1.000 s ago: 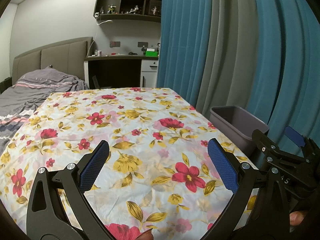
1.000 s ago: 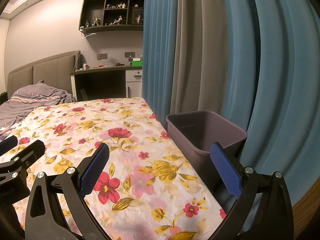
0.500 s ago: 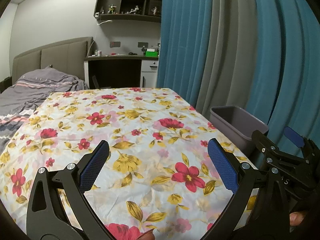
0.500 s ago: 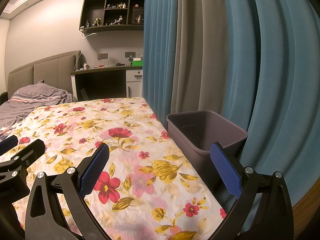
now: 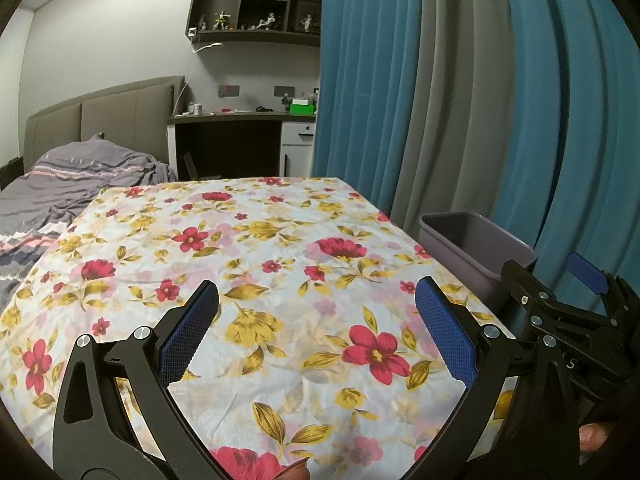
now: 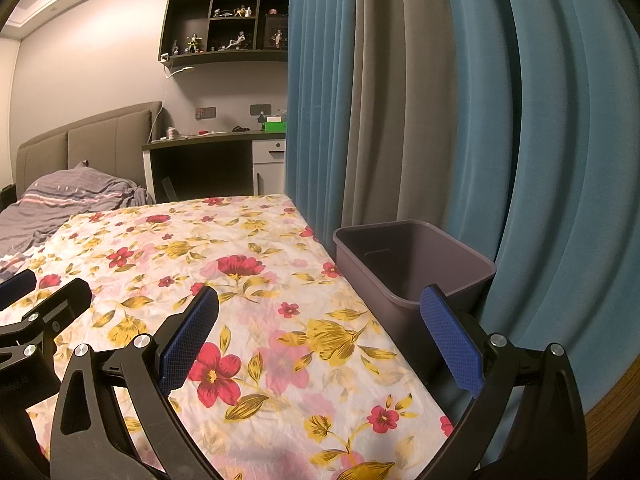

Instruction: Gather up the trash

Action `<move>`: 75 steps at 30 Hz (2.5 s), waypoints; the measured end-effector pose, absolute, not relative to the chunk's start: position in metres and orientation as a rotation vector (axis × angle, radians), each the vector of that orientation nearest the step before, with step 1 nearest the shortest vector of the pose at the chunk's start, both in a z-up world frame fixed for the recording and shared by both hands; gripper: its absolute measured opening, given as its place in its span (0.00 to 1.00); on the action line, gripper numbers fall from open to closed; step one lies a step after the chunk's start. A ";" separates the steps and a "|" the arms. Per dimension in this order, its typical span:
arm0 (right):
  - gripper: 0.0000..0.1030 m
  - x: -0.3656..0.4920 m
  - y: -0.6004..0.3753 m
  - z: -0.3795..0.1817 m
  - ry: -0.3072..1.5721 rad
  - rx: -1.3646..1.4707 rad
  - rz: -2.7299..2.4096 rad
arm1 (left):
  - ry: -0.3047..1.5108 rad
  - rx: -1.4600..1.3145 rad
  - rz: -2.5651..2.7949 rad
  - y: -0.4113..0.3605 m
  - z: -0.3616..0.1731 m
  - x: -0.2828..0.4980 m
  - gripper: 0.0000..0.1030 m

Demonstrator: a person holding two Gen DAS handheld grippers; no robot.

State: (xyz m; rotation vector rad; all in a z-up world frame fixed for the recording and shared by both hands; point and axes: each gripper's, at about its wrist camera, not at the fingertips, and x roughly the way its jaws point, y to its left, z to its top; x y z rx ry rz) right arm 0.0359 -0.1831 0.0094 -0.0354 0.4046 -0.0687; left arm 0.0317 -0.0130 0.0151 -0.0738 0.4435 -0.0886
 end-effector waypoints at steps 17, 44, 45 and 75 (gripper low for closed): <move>0.94 0.036 -0.184 0.010 0.405 -0.031 -0.069 | 0.442 -0.073 -0.090 -0.014 0.015 0.031 0.94; 0.94 0.036 -0.183 0.010 0.404 -0.032 -0.064 | 0.415 -0.049 -0.130 -0.012 0.018 0.027 0.71; 0.94 0.036 -0.183 0.010 0.404 -0.031 -0.064 | 0.414 -0.048 -0.132 -0.012 0.018 0.027 0.71; 0.94 0.040 -0.178 0.012 0.397 -0.028 -0.057 | 0.404 -0.050 -0.117 -0.004 0.021 0.025 0.71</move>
